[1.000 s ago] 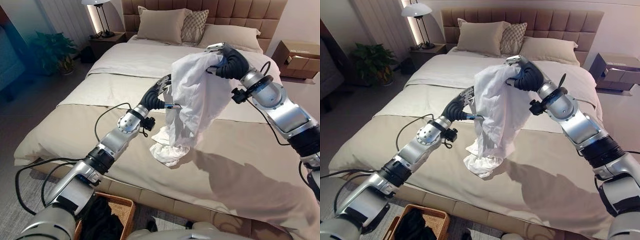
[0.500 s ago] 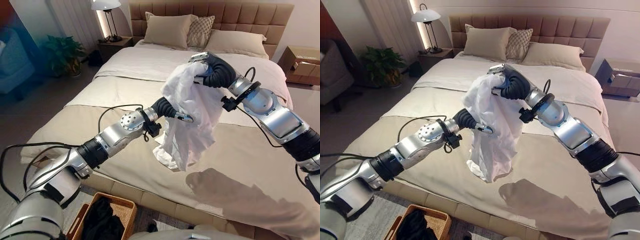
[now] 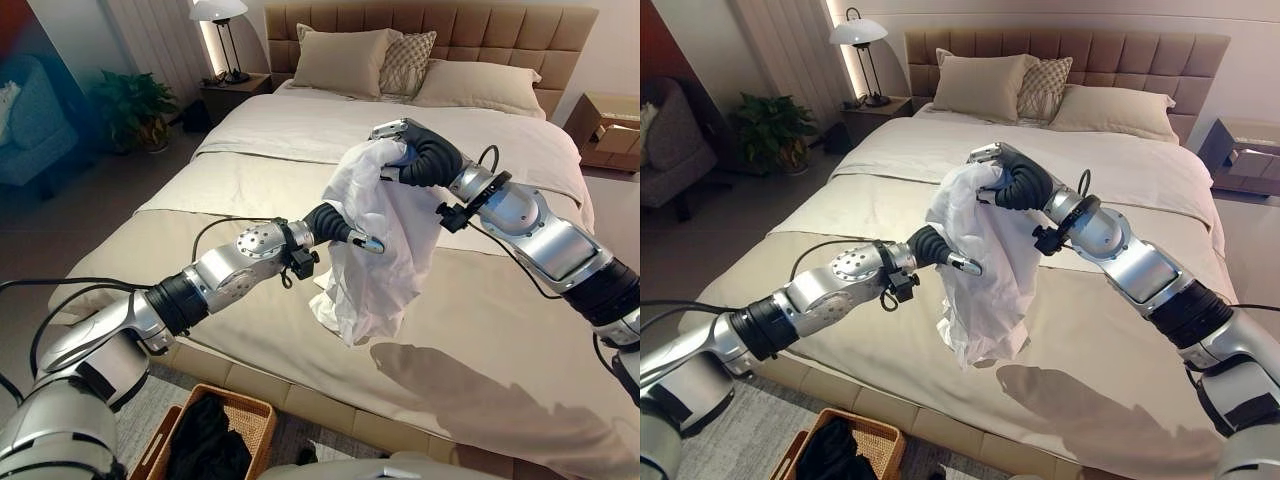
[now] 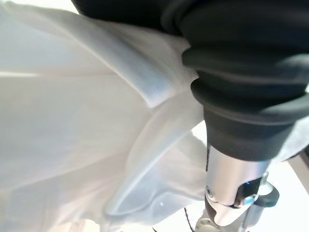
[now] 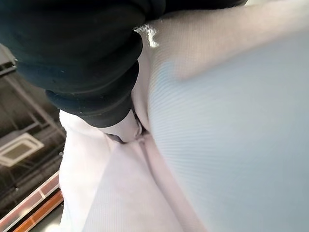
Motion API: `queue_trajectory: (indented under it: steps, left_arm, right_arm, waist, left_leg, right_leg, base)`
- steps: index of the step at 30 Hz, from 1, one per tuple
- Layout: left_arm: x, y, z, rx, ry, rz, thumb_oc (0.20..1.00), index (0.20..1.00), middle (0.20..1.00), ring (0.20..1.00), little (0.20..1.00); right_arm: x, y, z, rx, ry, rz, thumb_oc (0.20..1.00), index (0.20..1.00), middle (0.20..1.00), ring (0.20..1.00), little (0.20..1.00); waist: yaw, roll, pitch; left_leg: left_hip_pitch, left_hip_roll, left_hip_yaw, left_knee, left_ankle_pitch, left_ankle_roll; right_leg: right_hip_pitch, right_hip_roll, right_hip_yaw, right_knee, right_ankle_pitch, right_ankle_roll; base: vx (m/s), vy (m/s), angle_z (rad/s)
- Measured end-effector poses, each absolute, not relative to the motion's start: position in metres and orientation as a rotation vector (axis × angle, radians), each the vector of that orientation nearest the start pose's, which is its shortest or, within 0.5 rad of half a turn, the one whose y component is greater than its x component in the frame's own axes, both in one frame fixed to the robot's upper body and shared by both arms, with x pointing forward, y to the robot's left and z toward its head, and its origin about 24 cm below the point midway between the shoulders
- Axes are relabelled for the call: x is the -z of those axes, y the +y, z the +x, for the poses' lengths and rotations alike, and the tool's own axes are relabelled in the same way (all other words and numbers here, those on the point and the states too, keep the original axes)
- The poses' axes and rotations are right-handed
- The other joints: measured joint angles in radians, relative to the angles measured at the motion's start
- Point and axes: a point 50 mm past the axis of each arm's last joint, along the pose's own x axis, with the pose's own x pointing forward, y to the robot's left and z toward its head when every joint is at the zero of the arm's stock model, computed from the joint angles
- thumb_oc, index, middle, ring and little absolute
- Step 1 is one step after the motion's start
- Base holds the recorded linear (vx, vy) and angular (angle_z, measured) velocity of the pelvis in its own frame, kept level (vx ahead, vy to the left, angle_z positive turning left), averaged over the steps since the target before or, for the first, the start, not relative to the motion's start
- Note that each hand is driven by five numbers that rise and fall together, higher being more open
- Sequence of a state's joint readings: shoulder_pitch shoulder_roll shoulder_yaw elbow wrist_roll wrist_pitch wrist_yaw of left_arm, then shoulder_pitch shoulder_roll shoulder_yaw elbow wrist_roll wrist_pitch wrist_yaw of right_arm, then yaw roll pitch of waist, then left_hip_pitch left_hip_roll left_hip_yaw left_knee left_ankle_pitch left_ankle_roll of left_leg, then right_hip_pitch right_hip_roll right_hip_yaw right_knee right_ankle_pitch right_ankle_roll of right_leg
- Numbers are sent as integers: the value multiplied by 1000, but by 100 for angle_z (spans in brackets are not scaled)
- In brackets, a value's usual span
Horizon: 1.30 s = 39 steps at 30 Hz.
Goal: Pick up clothes into the bucket
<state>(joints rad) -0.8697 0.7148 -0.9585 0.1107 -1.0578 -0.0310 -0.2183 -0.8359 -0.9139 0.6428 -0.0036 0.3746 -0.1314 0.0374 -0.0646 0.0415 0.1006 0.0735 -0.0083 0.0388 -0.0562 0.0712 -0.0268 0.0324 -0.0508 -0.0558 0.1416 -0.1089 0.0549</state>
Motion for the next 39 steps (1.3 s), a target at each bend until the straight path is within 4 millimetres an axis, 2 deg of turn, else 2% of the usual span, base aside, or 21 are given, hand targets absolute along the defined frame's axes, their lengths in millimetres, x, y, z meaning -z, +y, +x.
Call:
queue_trajectory:
  steps: [2,8,15,25,26,27,32,34,35,38,39]
  left_arm:
    - [-147,70,313,1004,14,19,200,200,200,200,200]
    - [-141,66,309,1000,29,-72,200,200,200,200,200]
    - [-127,59,302,1013,94,-242,200,200,200,200,200]
    - [-122,56,298,1063,135,-310,200,200,200,200,200]
    - [-121,56,297,1066,138,-315,200,200,200,200,200]
    - [-118,56,295,1066,146,-329,200,200,200,200,200]
    - [-106,56,289,1062,178,-366,200,200,200,200,200]
    - [-107,61,291,1036,164,-370,200,200,200,200,200]
    - [-109,64,292,1024,149,-348,200,200,200,200,200]
    - [-130,94,299,908,23,-233,200,200,200,200,200]
    - [-147,111,300,863,-57,-150,200,200,200,200,200]
  right_arm:
    - [-235,-135,319,-578,-554,-711,200,200,200,200,200]
    - [-235,-130,316,-604,-564,-707,200,200,200,200,200]
    - [-226,-126,315,-627,-544,-678,200,200,200,200,200]
    - [-223,-125,314,-659,-529,-685,200,200,200,200,200]
    - [-221,-125,314,-661,-524,-683,282,282,282,282,282]
    - [-218,-125,314,-664,-515,-677,1000,1000,1000,1000,1000]
    - [-219,-120,313,-666,-535,-657,1000,1000,1000,1000,1000]
    - [-227,-124,310,-636,-575,-636,1000,1000,1000,1000,1000]
    - [-232,-131,308,-599,-601,-610,1000,1000,1000,1000,1000]
    - [-250,-169,302,-374,-687,-535,1000,1000,1000,1000,1000]
    - [-252,-192,299,-250,-701,-506,1000,1000,1000,1000,1000]
  waist:
    - [0,0,0]
    - [-1,0,-2]
    - [-1,-1,-10]
    - [-2,-3,-14]
    - [-2,-4,-17]
    - [-1,-5,-26]
    - [-1,-6,-33]
    - [0,-6,-33]
    - [1,-7,-33]
    - [5,-6,-33]
    - [4,-9,-33]
  left_leg:
    - [0,0,0,0,0,0]
    - [1,-1,1,0,0,0]
    - [1,0,3,-1,0,0]
    - [2,0,3,-2,0,0]
    - [2,0,3,-2,0,0]
    - [2,1,4,-5,0,0]
    - [3,2,7,-6,0,1]
    - [3,2,6,-7,0,0]
    - [3,3,5,-7,0,0]
    - [1,2,0,-8,0,1]
    - [1,3,-2,-10,0,1]
  right_leg:
    - [0,0,0,0,0,0]
    - [-1,0,1,1,0,0]
    - [-3,0,6,-1,0,0]
    - [-2,0,8,-2,0,0]
    - [-3,1,8,-2,0,0]
    - [-3,1,9,-4,0,0]
    - [-2,3,13,-6,0,0]
    - [-2,3,12,-7,0,0]
    - [-2,4,11,-7,0,0]
    - [-1,2,5,-8,-1,0]
    - [0,3,4,-10,-1,-1]
  base:
    - [0,0,0]
    - [0,0,0]
    - [0,0,0]
    - [0,0,0]
    - [0,0,0]
    - [0,0,0]
    - [4,-3,-1]
    - [0,0,0]
    - [5,-3,4]
    - [3,-5,5]
    - [4,-7,4]
